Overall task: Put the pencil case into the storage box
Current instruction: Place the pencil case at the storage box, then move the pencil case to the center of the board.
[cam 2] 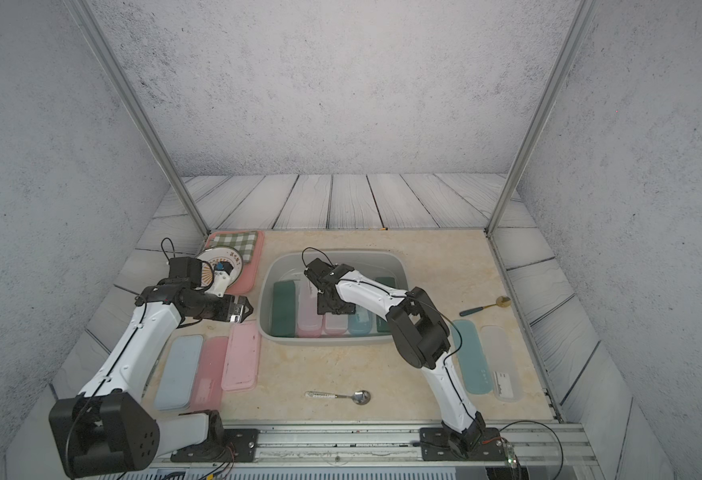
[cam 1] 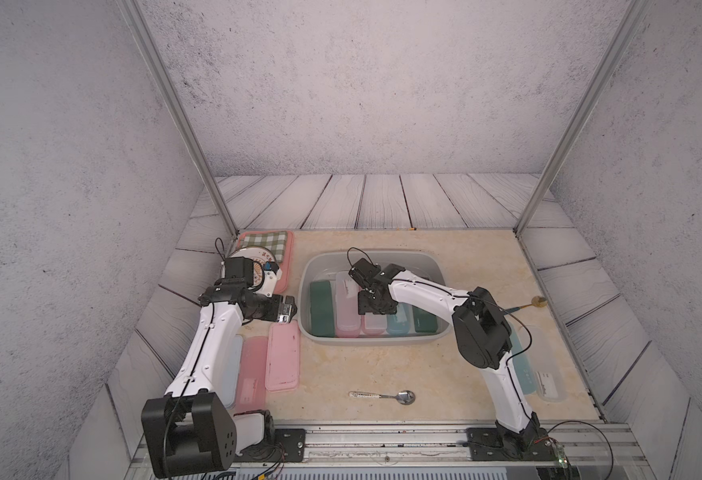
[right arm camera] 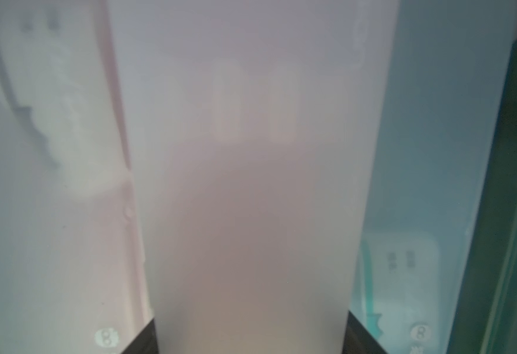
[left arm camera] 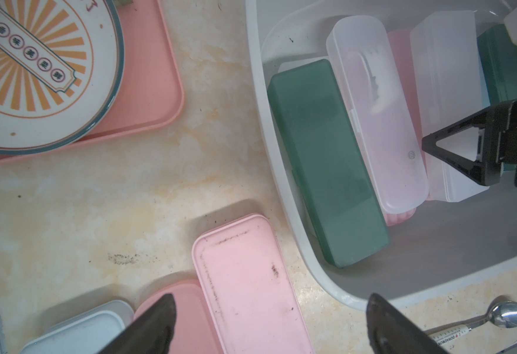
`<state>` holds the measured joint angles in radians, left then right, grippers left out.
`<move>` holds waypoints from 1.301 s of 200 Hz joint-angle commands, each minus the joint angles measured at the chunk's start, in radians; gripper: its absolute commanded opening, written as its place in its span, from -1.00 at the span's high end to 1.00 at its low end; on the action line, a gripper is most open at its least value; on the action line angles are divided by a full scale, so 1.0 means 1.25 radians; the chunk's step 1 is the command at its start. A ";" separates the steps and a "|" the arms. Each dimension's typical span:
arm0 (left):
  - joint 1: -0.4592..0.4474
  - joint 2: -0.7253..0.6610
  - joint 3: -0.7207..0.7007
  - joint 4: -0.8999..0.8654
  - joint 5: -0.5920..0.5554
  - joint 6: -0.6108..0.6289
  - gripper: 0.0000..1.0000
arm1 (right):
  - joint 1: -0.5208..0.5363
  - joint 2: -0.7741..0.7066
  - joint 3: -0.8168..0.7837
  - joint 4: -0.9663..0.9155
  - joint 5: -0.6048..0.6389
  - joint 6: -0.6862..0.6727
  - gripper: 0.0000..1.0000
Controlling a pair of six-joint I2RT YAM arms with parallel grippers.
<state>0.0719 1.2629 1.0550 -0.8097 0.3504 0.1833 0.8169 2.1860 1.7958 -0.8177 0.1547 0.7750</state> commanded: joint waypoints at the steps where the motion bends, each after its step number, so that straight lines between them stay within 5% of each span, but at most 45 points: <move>1: 0.007 -0.011 -0.011 0.001 -0.003 0.003 -0.94 | -0.001 0.026 0.018 -0.009 -0.009 -0.016 -0.52; 75: 0.009 -0.011 -0.013 0.001 0.001 0.006 -0.95 | 0.000 -0.054 0.022 -0.042 -0.027 -0.066 -0.76; 145: 0.011 -0.012 -0.015 0.017 -0.059 -0.012 -0.99 | -0.002 -0.375 -0.270 0.191 -0.116 -0.145 -0.76; 188: 0.012 -0.011 -0.017 0.018 -0.053 -0.019 -1.00 | -0.022 -0.598 -0.430 0.103 0.085 -0.121 -0.77; 210: 0.012 -0.013 -0.019 0.019 -0.043 -0.018 -0.99 | -0.137 -0.740 -0.551 0.051 0.139 -0.063 -0.79; 260: 0.012 -0.006 -0.019 0.019 -0.027 -0.013 -0.97 | -0.651 -0.964 -0.822 0.062 -0.067 0.033 -0.89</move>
<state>0.0776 1.2629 1.0412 -0.7807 0.3023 0.1677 0.1928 1.0348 0.8555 -0.6891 0.1719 0.7376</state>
